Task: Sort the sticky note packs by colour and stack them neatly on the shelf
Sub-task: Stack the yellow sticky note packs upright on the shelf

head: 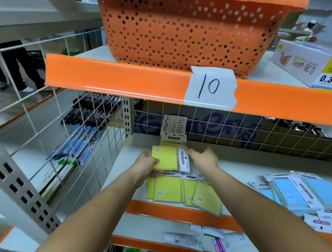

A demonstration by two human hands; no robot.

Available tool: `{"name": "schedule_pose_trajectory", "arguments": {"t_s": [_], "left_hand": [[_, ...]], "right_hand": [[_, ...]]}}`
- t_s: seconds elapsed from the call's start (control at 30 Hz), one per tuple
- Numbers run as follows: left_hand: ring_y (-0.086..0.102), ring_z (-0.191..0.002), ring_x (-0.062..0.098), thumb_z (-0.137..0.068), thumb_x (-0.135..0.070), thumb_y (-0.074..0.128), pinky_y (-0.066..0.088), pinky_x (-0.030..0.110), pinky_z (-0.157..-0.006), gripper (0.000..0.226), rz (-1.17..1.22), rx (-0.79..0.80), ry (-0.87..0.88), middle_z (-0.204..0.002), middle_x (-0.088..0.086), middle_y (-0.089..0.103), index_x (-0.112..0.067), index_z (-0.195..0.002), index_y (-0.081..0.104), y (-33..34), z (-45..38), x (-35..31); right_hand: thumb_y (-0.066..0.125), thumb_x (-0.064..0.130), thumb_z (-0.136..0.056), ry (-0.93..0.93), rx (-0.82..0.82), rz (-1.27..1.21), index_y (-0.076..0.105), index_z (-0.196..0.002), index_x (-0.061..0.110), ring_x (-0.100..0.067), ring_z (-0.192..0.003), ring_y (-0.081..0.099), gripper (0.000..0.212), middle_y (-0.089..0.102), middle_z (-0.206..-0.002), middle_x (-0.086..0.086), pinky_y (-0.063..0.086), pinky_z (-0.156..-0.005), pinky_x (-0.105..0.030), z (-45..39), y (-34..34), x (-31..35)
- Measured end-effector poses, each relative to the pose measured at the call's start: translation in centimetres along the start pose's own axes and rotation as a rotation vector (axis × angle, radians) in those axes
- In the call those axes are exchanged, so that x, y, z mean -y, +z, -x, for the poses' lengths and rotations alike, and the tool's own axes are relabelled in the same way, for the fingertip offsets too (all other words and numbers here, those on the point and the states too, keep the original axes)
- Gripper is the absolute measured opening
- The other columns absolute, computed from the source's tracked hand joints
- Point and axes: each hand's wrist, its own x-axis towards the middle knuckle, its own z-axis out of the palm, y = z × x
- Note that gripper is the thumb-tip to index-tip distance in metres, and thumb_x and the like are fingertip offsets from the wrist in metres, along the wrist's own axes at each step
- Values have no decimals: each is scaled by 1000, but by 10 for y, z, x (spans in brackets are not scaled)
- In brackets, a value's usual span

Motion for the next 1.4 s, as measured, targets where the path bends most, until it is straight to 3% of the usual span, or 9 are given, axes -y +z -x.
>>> {"name": "schedule_pose_trajectory", "arguments": {"t_s": [0.13, 0.23, 0.33, 0.47, 0.7, 0.9, 1.0, 1.23, 1.4], "left_hand": [[68, -74, 33, -96, 2, 44, 61, 39, -70, 24, 218, 3, -57, -123, 27, 50, -1, -120, 42, 8, -4, 3], [67, -88, 36, -94, 5, 44, 56, 44, -85, 25, 300, 4, -43, -116, 28, 58, 8, -119, 49, 17, -8, 8], [63, -83, 31, -94, 2, 47, 55, 34, -72, 21, 260, -30, -35, -106, 24, 63, 6, -113, 53, 26, -6, 10], [53, -63, 21, -89, -4, 59, 46, 29, -61, 12, 127, -92, -5, -79, 13, 57, -4, -99, 51, 30, -10, 5], [57, -103, 27, -84, -12, 69, 44, 27, -69, 71, -137, -207, 184, -132, 12, 51, -18, -144, 31, 24, -29, -8], [60, -96, 30, -86, -28, 58, 48, 34, -82, 23, -668, -222, 216, -107, 0, 61, -25, -107, 50, 23, -44, -1], [60, -84, 31, -85, -29, 57, 45, 31, -69, 15, -717, -267, 217, -98, 4, 61, -23, -90, 44, 27, -48, 5], [58, -92, 31, -88, -36, 62, 43, 31, -69, 28, -832, -317, 238, -99, 7, 59, -15, -97, 46, 28, -53, 12], [57, -98, 29, -88, -42, 61, 47, 35, -76, 33, -859, -314, 247, -103, 7, 60, -13, -99, 50, 24, -58, 22]], "right_hand": [[66, 60, -79, 89, 133, -208, 63, -107, 2, -18, -63, 67, 64, 73, -81, -10, 55, -60, -28, 2, 12, -6], [76, 42, -79, 104, 279, -393, 65, -110, 5, -17, -72, 70, 50, 74, -91, -10, 55, -64, -25, 4, 22, -9], [77, 19, -80, 102, 316, -529, 52, -125, 0, -18, -81, 71, 55, 71, -100, -13, 57, -73, -27, 1, 28, -6], [71, 9, -84, -67, 263, -316, 49, -119, 7, -15, -74, 61, 41, 63, -97, -6, 51, -62, -21, -2, 21, 9], [66, 6, -84, -264, 315, 65, 40, -143, 18, -25, -107, 60, 65, 57, -131, -7, 54, -81, -33, -23, 16, 31], [60, 3, -90, -280, 338, 167, 22, -153, 18, -23, -135, 41, 75, 30, -156, -5, 40, -86, -20, -35, 20, 25], [60, 2, -89, -239, 278, 106, 22, -152, 19, -25, -127, 49, 76, 36, -153, -4, 50, -77, -24, -40, 30, 19], [69, 13, -81, -266, -18, 224, 30, -132, 6, -33, -101, 58, 65, 49, -125, -14, 52, -71, -38, -42, 46, 4], [71, 37, -82, -159, 65, 407, 48, -116, 11, -27, -94, 62, 49, 60, -106, -9, 45, -66, -30, -39, 46, -9]]}}
